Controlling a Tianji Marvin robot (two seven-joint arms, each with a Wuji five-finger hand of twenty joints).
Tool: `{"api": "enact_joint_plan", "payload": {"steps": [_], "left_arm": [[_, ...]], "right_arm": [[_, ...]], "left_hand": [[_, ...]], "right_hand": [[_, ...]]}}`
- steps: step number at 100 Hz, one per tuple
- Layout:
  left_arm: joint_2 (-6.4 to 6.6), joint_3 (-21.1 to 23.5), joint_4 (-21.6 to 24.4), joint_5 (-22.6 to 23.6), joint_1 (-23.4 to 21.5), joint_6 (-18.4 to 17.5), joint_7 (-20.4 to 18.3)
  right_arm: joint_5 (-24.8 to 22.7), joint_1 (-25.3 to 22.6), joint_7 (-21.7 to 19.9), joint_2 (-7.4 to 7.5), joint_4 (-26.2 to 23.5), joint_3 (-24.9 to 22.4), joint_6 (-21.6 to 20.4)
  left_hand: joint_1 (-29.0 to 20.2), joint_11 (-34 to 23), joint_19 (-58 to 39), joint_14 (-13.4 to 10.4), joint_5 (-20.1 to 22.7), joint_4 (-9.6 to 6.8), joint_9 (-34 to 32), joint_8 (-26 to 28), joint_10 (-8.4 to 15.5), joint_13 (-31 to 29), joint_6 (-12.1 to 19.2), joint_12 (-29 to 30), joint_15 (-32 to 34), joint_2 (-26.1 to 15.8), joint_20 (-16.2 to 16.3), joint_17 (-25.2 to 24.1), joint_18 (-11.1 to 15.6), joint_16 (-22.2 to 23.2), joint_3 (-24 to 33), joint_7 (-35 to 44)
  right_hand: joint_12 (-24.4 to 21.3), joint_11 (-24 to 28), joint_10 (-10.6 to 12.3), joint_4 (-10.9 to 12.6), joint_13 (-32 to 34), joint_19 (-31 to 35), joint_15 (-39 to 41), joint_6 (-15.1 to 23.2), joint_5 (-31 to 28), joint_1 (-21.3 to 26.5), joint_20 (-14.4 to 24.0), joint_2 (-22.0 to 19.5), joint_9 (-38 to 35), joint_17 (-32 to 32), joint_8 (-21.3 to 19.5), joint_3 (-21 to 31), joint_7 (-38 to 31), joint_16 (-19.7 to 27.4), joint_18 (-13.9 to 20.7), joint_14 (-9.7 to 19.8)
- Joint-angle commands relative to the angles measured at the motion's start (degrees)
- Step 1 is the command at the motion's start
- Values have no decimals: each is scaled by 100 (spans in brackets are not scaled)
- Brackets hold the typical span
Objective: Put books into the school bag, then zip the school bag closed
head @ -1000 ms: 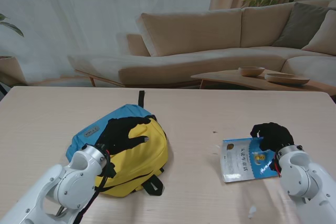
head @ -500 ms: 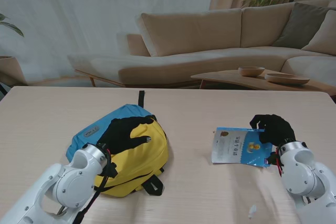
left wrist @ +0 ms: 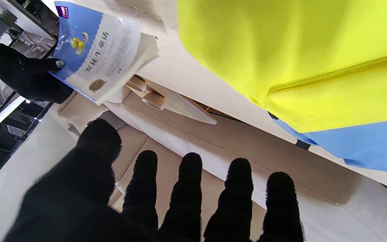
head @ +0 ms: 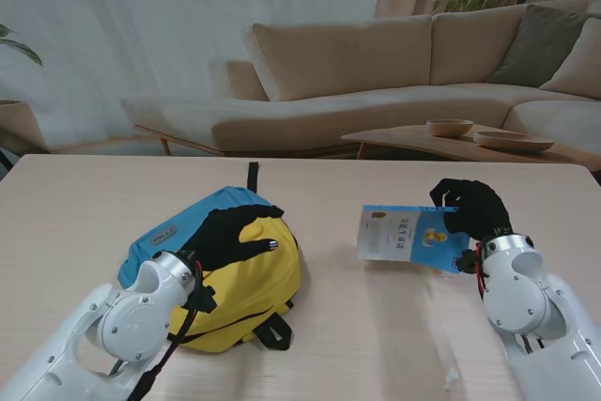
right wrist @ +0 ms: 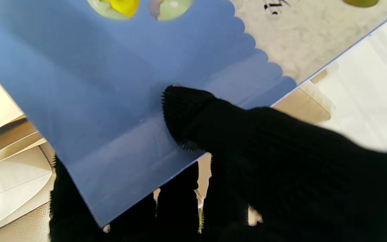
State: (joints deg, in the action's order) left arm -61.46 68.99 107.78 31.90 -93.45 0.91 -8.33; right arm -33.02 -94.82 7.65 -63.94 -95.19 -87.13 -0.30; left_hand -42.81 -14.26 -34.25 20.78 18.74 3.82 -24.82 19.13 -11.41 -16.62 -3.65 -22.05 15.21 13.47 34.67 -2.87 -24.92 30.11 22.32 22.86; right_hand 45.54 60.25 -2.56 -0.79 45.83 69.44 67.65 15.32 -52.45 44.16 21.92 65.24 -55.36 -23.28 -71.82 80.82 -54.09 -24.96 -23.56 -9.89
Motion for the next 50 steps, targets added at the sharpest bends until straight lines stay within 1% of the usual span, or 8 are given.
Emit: {"api": "enact_joint_plan", "payload": {"steps": [1,16,19,26,27,29,45,50], "left_arm": [[-40,-46,-27,-27,60,-47,-105],[-38,-159,-172,-178,233,-42,-179],[-41,-181,-206,-195,266,-40,-178],[-45,-232,-259,-226,338,-43,-178],[-46,-239,-267,-231,348,-44,-177],[-48,-254,-283,-243,370,-48,-175],[-74,-372,-400,-381,537,-60,-131],[-85,-403,-429,-425,578,-51,-106]], "right_arm": [[73,82,-6,-124,-195,123,55],[243,222,137,-182,-253,385,262],[284,241,162,-193,-269,426,295],[372,276,202,-215,-312,514,351],[380,280,204,-216,-320,524,357],[396,287,208,-220,-334,545,368],[584,328,266,-260,-463,693,445],[666,326,275,-272,-517,724,460]], "left_hand": [[212,-8,-124,-102,-130,-153,28,-54,33,22,-78,-71,37,59,25,-25,82,21,-182,42],[368,18,-149,-157,-387,-121,222,-53,60,120,-134,-60,-2,212,44,-59,122,2,-183,2],[511,-16,-141,-173,-468,-93,294,-39,69,153,-146,-52,-14,312,50,-67,139,-15,55,43],[619,14,-117,-220,-602,-63,414,-54,115,233,-159,-39,-50,436,44,-99,181,-30,102,7],[720,-5,-91,-226,-634,-35,446,-48,125,247,-161,-42,-64,487,41,-93,187,-41,284,33],[801,-11,-70,-236,-670,-9,482,-48,136,263,-164,-40,-75,537,40,-100,205,-48,423,45],[918,-20,-40,-273,-817,37,577,-44,176,318,-192,-43,-98,654,45,-120,223,-53,585,50],[1008,-55,-14,-277,-887,75,625,-35,179,330,-203,-50,-99,714,56,-119,248,-45,774,85]], "right_hand": [[494,1157,-343,242,587,182,565,349,-505,284,112,-895,-697,-36,-547,913,-1289,-94,-145,-300],[509,1150,-361,252,630,217,582,334,-522,318,135,-894,-730,-60,-579,913,-1292,-98,-163,-331],[512,1152,-360,240,640,227,589,324,-524,313,140,-896,-741,-73,-582,913,-1290,-101,-167,-332],[516,1150,-365,228,652,238,595,319,-526,324,148,-903,-753,-79,-589,913,-1284,-102,-177,-340],[518,1153,-364,224,653,240,596,319,-526,319,149,-902,-758,-82,-590,913,-1284,-103,-177,-340],[518,1151,-361,220,655,244,598,321,-525,317,151,-902,-762,-88,-592,913,-1284,-103,-172,-339],[524,1144,-360,214,667,247,597,329,-537,323,158,-903,-769,-91,-608,913,-1280,-101,-189,-349],[524,1140,-363,210,664,246,596,329,-537,335,160,-905,-767,-86,-611,913,-1279,-100,-185,-351]]}}
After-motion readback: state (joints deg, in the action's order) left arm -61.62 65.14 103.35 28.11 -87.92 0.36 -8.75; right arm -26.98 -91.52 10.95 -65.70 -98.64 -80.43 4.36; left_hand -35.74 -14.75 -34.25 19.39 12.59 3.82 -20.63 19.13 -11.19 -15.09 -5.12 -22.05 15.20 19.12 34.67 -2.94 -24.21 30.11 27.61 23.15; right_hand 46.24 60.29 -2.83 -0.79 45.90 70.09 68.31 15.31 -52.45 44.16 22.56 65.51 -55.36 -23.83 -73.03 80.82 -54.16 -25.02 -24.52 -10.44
